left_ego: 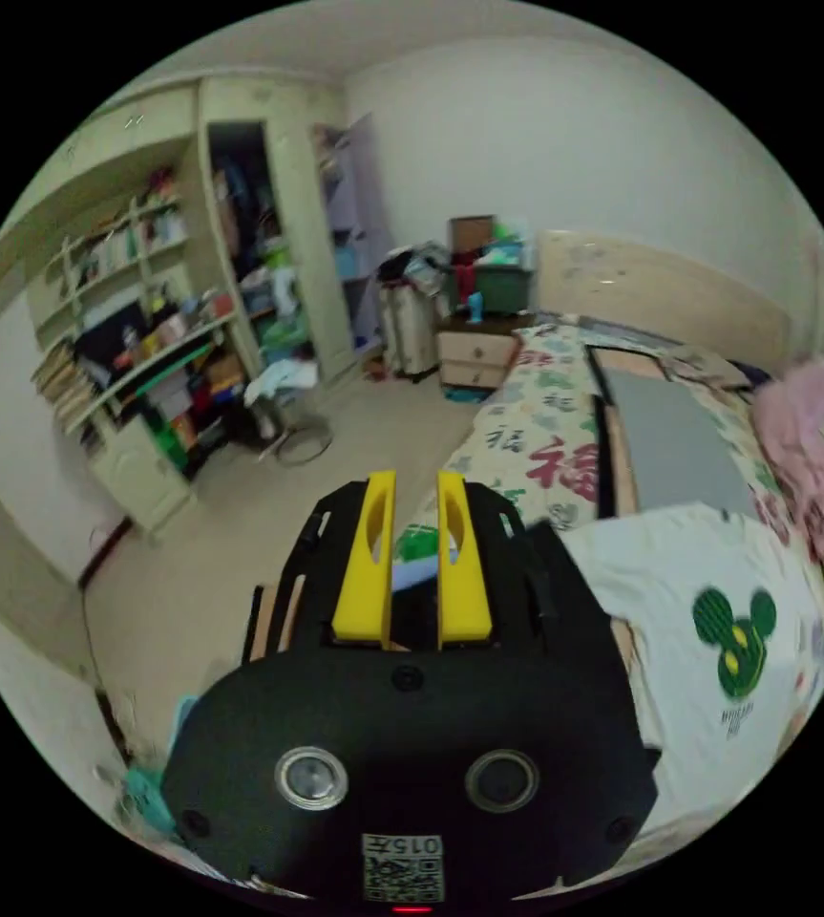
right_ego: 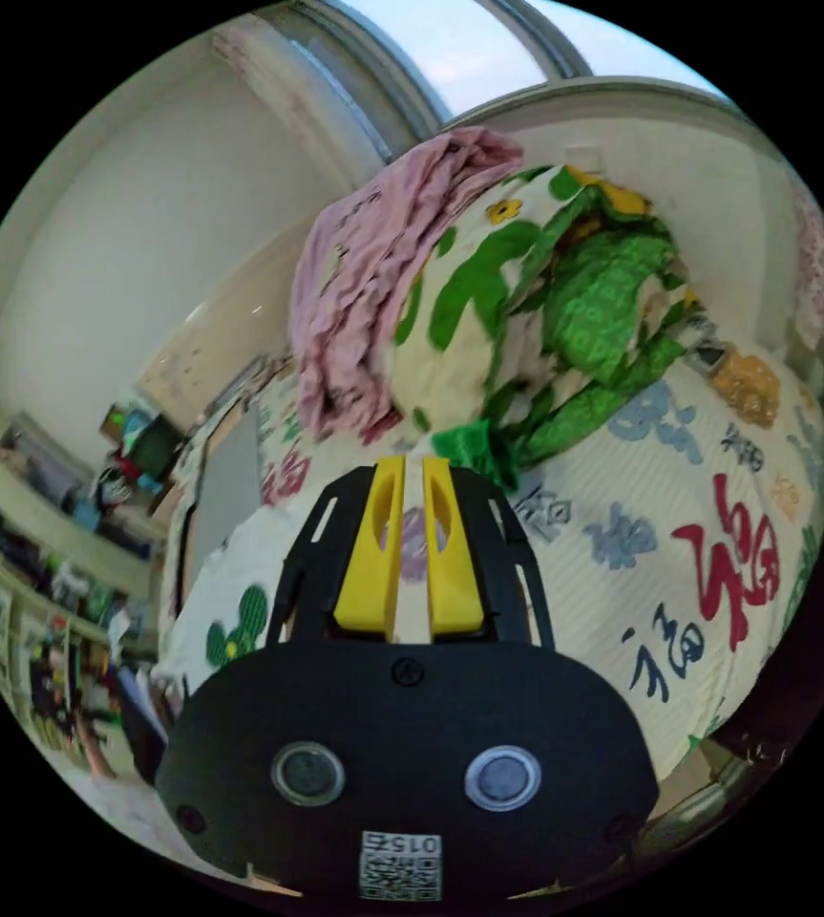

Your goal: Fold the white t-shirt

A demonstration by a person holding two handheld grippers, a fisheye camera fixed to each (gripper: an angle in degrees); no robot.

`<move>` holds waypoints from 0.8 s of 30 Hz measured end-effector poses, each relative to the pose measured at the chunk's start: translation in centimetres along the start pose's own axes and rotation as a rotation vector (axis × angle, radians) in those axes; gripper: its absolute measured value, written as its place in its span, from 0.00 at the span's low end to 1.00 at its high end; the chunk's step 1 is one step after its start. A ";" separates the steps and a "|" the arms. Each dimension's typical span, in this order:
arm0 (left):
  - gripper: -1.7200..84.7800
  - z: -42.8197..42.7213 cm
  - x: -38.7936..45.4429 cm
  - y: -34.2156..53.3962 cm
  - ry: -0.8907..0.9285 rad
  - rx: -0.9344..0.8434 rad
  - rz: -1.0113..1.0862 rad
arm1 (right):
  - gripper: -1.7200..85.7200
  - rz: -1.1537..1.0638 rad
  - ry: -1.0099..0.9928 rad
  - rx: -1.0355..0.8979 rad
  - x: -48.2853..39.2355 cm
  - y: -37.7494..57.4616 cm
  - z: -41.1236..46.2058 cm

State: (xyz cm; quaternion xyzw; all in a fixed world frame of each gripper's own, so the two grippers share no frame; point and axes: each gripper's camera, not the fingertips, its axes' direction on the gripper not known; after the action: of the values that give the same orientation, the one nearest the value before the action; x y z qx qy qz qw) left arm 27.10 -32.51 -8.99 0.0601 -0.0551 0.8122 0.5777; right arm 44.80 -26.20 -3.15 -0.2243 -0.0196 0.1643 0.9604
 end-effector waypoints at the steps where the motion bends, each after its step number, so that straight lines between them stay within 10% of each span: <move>1: 0.10 -2.8 3.3 1.6 0.121 0.052 0.111 | 0.08 -0.031 -0.022 -0.017 -0.3 1.8 -0.5; 8: 0.11 -4.1 22.6 13.6 0.819 -0.319 0.528 | 0.13 -0.166 -0.120 -0.348 -2.4 22.9 -1.1; 24: 0.06 0.1 26.1 27.4 0.607 -0.717 0.230 | 0.08 -0.263 0.153 -0.647 3.0 34.1 -0.3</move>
State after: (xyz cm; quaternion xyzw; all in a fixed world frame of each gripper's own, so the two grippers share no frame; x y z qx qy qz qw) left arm -7.25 -17.11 -5.19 -0.3891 -0.1669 0.7813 0.4586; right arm 37.17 3.44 -18.45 -0.5240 -0.0273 0.0070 0.8513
